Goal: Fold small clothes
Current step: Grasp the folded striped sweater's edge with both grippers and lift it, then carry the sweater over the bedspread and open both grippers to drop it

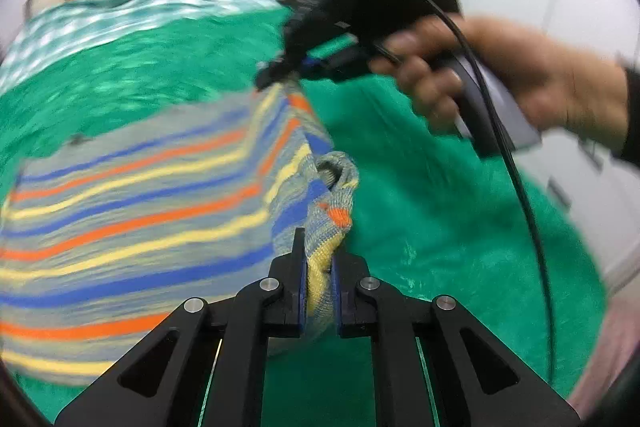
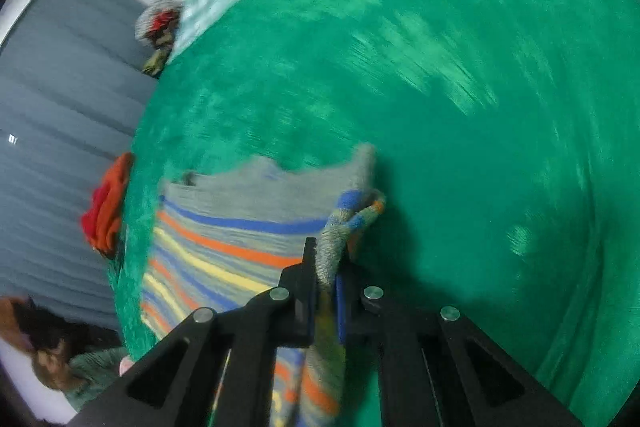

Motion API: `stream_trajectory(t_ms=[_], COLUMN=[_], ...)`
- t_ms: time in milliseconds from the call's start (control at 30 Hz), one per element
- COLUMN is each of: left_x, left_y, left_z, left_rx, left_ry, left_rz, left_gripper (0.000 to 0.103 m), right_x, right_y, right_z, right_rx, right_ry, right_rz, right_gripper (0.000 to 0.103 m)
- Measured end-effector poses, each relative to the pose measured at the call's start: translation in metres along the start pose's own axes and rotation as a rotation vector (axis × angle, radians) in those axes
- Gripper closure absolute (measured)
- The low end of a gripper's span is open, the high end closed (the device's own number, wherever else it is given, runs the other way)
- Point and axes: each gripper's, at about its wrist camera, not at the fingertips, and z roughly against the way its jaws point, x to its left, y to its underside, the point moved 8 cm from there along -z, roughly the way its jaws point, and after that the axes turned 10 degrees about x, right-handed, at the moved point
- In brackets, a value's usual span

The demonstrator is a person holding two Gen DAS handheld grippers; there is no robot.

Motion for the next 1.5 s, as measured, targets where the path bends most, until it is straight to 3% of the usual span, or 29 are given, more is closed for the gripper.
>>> stream_trajectory(t_ms=[233, 367, 567, 633, 667, 700, 767, 800, 900, 967, 1067, 1133, 1167, 1200, 1233, 1267, 1333, 1400, 1500], left_x=[0.107, 0.162, 0.225, 0.243, 0.255, 0.263, 0.268, 0.271, 0.276, 0.276, 0.275, 0.273, 0.275, 0.278, 0.284, 0.294, 0.311, 0.318, 0.320], left_y=[0.017, 0.043, 0.075, 0.093, 0.096, 0.107, 0.118, 0.121, 0.120, 0.112, 0.086, 0.066, 0.060, 0.060, 0.061, 0.066, 0.082, 0.093, 0.095], left_z=[0.085, 0.101, 0.092, 0.082, 0.078, 0.075, 0.084, 0.097, 0.127, 0.136, 0.130, 0.111, 0.097, 0.087, 0.075, 0.059, 0.041, 0.044, 0.070], left_rx=[-0.093, -0.090, -0.050, 0.001, 0.029, 0.070, 0.077, 0.058, 0.020, -0.006, -0.027, -0.028, -0.017, 0.003, 0.036, 0.091, 0.180, 0.217, 0.207], left_ry=[-0.031, -0.092, -0.160, -0.180, -0.193, -0.205, -0.213, -0.224, -0.255, -0.255, -0.228, -0.233, -0.243, -0.252, -0.263, -0.277, -0.313, -0.328, -0.292], left_rz=[0.279, 0.385, 0.521, 0.552, 0.561, 0.582, 0.609, 0.613, 0.577, 0.545, 0.474, 0.428, 0.419, 0.423, 0.437, 0.459, 0.495, 0.483, 0.463], left_gripper=[0.096, 0.096, 0.096, 0.093, 0.085, 0.079, 0.058, 0.055, 0.051, 0.047, 0.047, 0.047, 0.050, 0.057, 0.080, 0.093, 0.094, 0.094, 0.091], right_x=[0.129, 0.211, 0.271, 0.275, 0.276, 0.276, 0.273, 0.273, 0.267, 0.248, 0.221, 0.218, 0.220, 0.226, 0.232, 0.238, 0.231, 0.207, 0.202], right_y=[-0.023, -0.032, -0.036, -0.034, -0.031, -0.028, -0.021, -0.018, -0.008, 0.002, 0.031, 0.054, 0.065, 0.082, 0.096, 0.108, 0.139, 0.168, 0.173], right_z=[-0.009, -0.061, -0.154, -0.177, -0.189, -0.202, -0.218, -0.220, -0.192, -0.154, -0.107, -0.091, -0.084, -0.083, -0.088, -0.097, -0.130, -0.168, -0.154], right_rx=[-0.014, 0.013, 0.082, 0.097, 0.104, 0.114, 0.122, 0.114, 0.048, -0.030, -0.099, -0.095, -0.085, -0.067, -0.045, -0.022, 0.058, 0.170, 0.128], right_ry=[-0.056, -0.095, -0.083, -0.066, -0.063, -0.081, -0.124, -0.142, -0.244, -0.213, -0.008, 0.040, 0.049, 0.047, 0.035, 0.026, 0.064, 0.149, 0.124], right_rz=[0.133, 0.214, 0.270, 0.282, 0.282, 0.274, 0.237, 0.219, 0.184, 0.182, 0.276, 0.336, 0.370, 0.408, 0.438, 0.459, 0.475, 0.463, 0.446], right_gripper=[0.096, 0.096, 0.096, 0.096, 0.095, 0.088, 0.070, 0.061, 0.061, 0.061, 0.061, 0.076, 0.078, 0.079, 0.082, 0.082, 0.083, 0.084, 0.085])
